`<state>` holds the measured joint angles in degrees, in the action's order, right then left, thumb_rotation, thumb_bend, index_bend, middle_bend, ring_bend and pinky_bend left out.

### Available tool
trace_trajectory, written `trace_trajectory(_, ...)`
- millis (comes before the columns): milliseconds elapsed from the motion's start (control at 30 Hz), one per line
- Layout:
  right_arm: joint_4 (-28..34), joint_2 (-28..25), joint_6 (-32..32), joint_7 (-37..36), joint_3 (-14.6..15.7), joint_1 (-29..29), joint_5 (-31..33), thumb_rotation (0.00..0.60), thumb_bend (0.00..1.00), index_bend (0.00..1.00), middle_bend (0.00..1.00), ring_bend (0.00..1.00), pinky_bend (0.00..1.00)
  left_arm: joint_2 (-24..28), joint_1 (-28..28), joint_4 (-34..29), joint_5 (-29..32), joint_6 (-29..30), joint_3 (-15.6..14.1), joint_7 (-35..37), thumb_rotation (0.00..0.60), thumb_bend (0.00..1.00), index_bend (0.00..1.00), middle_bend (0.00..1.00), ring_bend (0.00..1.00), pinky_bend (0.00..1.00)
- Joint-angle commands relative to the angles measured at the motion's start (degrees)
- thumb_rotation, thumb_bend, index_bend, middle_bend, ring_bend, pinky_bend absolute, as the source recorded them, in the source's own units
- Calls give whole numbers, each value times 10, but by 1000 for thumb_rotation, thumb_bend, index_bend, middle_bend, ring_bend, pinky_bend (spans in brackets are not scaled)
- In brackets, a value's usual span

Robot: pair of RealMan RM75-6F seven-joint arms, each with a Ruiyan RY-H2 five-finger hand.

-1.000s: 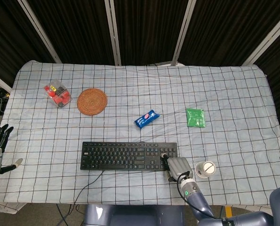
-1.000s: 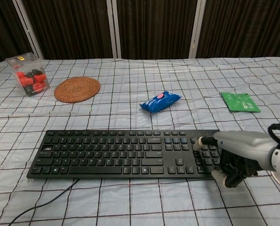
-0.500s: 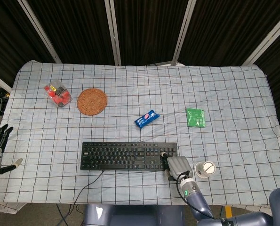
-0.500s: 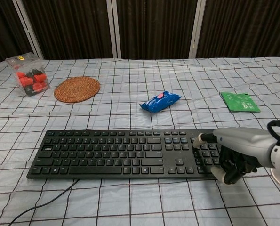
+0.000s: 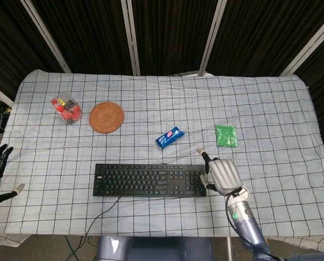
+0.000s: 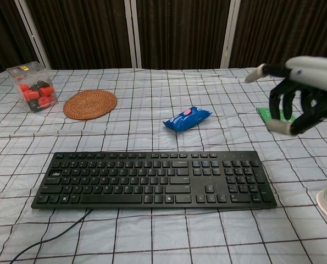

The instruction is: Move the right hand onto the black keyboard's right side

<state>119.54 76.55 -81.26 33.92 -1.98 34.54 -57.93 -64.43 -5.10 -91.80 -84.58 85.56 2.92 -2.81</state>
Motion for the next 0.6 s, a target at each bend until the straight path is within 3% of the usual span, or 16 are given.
trace_trajectory(33, 14, -86, -10, -68, 45, -50, -84, 600, 196, 10, 62, 12, 173, 0, 2, -1, -2, 4, -1, 0, 600, 125, 0, 0, 0, 0)
trace_trajectory(100, 4, -112, -11, -93, 66, -70, -115, 600, 148, 1, 6, 0, 104, 0, 3, -2, -4, 6, -1, 0, 600, 125, 0, 0, 0, 0)
trace_trajectory(267, -84, -144, -74, -160, 108, -140, -226, 600, 95, 0, 0, 0, 23, 0, 6, -8, -15, 13, -5, -3, 600, 124, 0, 0, 0, 0)
trace_trajectory(467, -218, -110, -178, -223, 102, -215, -302, 600, 88, 0, 0, 0, 7, -6, 7, -6, -27, 16, -11, -13, 600, 124, 0, 0, 0, 0)
trace_trajectory(600, -263, -96, -178, -251, 93, -231, -302, 600, 89, 0, 0, 0, 5, -7, 6, -7, -26, 14, -11, -16, 600, 125, 0, 0, 0, 0)
